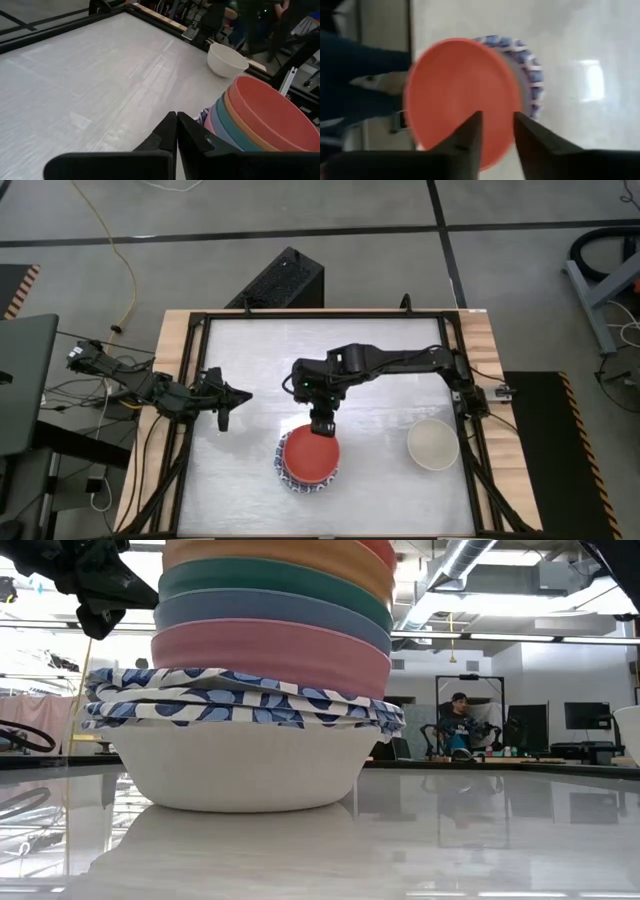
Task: Nest bowls inside each other
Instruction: Stack the white bowl into the orange bowl
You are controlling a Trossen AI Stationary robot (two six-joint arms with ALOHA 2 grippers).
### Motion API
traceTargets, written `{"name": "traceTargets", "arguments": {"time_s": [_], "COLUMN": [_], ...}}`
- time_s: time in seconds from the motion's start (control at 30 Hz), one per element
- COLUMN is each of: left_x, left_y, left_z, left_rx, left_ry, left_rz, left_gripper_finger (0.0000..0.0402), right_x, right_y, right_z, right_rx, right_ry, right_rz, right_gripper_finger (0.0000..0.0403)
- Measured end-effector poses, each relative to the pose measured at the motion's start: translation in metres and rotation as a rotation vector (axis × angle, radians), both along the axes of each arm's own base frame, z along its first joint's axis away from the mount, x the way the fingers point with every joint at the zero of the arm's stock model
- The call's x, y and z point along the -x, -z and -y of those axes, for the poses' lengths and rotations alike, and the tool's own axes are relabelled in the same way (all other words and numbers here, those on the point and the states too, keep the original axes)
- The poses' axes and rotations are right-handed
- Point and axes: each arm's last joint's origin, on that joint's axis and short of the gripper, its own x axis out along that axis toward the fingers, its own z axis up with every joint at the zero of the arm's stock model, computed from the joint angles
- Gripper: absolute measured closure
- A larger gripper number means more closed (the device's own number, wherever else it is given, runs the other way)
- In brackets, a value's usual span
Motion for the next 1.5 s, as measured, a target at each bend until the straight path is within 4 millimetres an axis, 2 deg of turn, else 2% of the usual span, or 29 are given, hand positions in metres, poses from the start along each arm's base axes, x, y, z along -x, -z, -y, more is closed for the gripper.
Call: {"name": "traceTargets", "arguments": {"time_s": [0.17,0.23,0.4,0.53,0.73,0.83,1.0,1.17,1.3,1.4,1.5], "left_x": [0.0,0.0,0.0,0.0,0.0,0.0,0.0,0.0,0.0,0.0,0.0], "left_y": [0.0,0.0,0.001,0.001,0.001,0.001,0.001,0.001,0.001,0.001,0.001], "left_z": [0.0,0.0,0.0,0.0,0.0,0.0,0.0,0.0,0.0,0.0,0.0], "left_rx": [0.0,0.0,-0.002,-0.001,-0.002,-0.001,0.0,0.012,0.011,0.01,0.01], "left_ry": [0.0,0.0,0.0,0.008,0.008,0.008,0.008,0.006,0.006,0.006,0.005], "left_rz": [0.0,0.0,-0.006,-0.008,-0.01,-0.01,-0.009,-0.008,-0.008,-0.009,-0.008], "left_gripper_finger": [0.0401,0.0401,0.0401,0.0401,0.0401,0.0401,0.0401,0.0401,0.0401,0.0401,0.0401], "right_x": [0.0,-0.003,-0.007,-0.001,0.018,0.026,0.033,0.059,0.094,0.119,0.143], "right_y": [0.007,0.013,0.022,0.029,0.019,0.02,0.01,-0.019,-0.034,-0.028,-0.01], "right_z": [-0.002,-0.001,0.006,0.009,0.015,0.017,0.019,0.031,0.044,0.052,0.054], "right_rx": [-0.018,-0.008,0.004,0.07,0.213,0.289,0.32,0.359,0.4,0.375,0.353], "right_ry": [-0.051,-0.06,-0.037,-0.005,0.071,0.084,0.044,0.096,0.162,0.239,0.299], "right_rz": [-0.042,-0.055,-0.094,-0.188,-0.279,-0.362,-0.323,-0.253,-0.238,-0.247,-0.278], "right_gripper_finger": [0.0374,0.0392,0.0368,0.0371,0.0394,0.039,0.0374,0.038,0.0385,0.0382,0.0372]}}
